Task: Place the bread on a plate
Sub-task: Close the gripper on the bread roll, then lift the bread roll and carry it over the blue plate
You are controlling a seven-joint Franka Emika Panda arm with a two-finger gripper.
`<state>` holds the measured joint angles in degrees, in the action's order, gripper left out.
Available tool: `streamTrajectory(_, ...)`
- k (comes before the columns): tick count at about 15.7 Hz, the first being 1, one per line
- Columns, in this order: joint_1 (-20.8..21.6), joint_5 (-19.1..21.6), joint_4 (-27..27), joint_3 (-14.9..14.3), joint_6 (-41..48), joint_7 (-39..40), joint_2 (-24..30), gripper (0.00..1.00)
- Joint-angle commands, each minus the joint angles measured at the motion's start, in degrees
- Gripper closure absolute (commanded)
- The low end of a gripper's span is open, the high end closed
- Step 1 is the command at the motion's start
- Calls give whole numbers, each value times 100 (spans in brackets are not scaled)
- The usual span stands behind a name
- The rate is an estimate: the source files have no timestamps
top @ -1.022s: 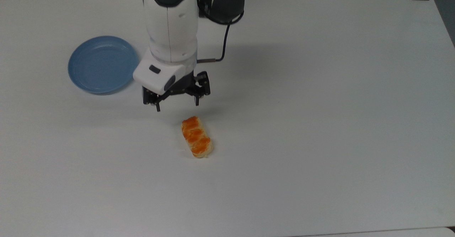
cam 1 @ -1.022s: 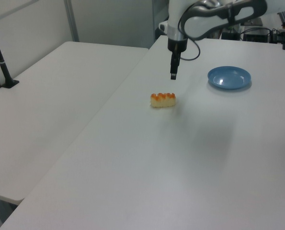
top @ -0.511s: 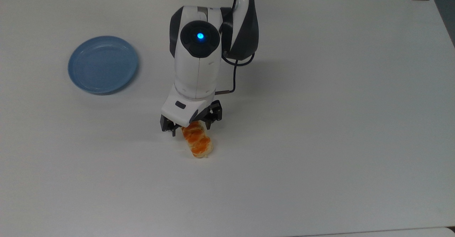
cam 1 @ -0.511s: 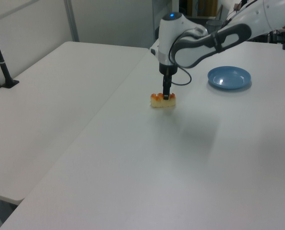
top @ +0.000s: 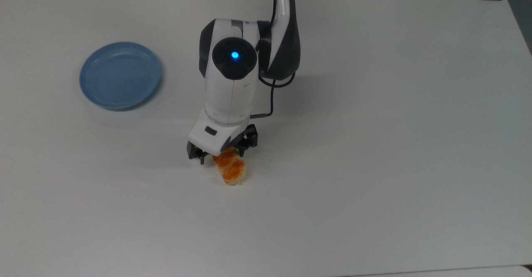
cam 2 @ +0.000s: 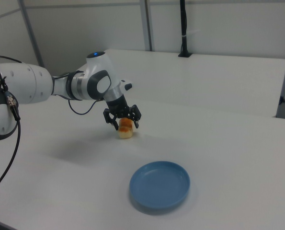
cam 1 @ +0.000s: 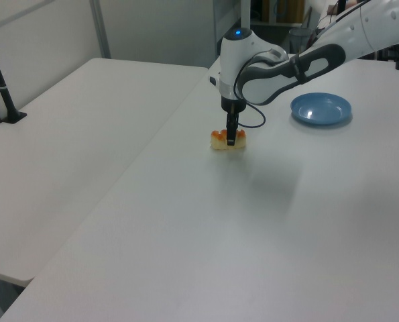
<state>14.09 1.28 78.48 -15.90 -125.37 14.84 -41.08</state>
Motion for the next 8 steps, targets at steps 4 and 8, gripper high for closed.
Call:
streamTrajectory(4, 199, 83, -87, -106, -199, -218, -110, 55)
streamTrajectory(8, 226, 65, -78, -115, -172, -201, 29, 63)
